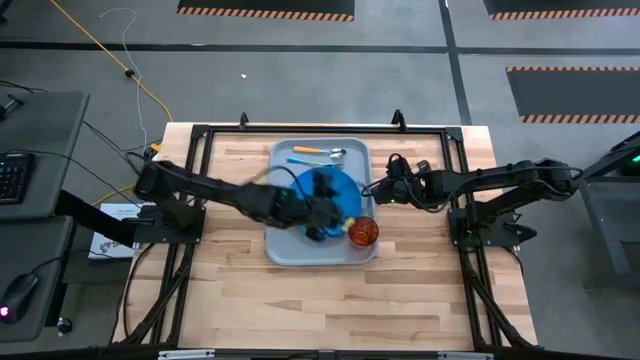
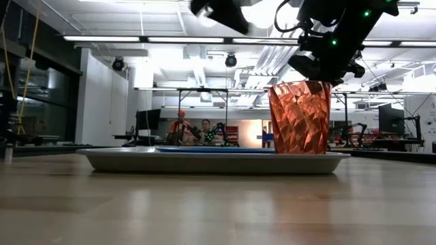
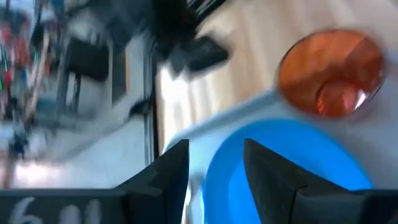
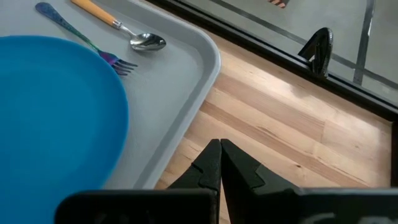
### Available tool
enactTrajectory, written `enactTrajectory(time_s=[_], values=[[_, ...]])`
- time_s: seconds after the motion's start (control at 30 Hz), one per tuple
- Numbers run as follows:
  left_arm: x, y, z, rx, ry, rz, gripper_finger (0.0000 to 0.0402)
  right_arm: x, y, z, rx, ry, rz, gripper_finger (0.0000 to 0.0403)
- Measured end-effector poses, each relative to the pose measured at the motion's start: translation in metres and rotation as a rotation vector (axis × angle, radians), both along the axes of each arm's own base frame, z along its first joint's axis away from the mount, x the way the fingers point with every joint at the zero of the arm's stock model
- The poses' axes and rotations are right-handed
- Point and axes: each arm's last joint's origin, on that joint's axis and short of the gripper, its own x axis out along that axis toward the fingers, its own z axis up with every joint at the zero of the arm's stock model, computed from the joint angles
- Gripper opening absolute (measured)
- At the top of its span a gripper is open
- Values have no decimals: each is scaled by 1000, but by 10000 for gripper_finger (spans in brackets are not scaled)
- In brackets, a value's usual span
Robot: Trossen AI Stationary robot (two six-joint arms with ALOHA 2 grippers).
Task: Pick and place plate/cup/fork/spoon on tray
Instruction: Return to Home Position
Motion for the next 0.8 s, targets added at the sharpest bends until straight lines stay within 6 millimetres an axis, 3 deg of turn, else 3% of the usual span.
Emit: enactTrajectory(time_s=[0.2, 0.33, 0.53, 0.67, 0.8], values=[[-73, 34, 44, -140, -134, 193, 122, 0, 0, 0, -19, 15, 8, 0], [-128, 46, 50, -232, -325, 184, 105, 0, 0, 0, -20, 16, 11, 0], [-196, 50, 12, -360, -646, 23, 86, 1, 0, 1, -20, 5, 11, 0], [-229, 53, -22, -396, -814, -34, 77, 1, 0, 1, -18, 2, 12, 0], [-253, 55, -38, -396, -911, -67, 68, 2, 0, 1, -16, 10, 29, 0]])
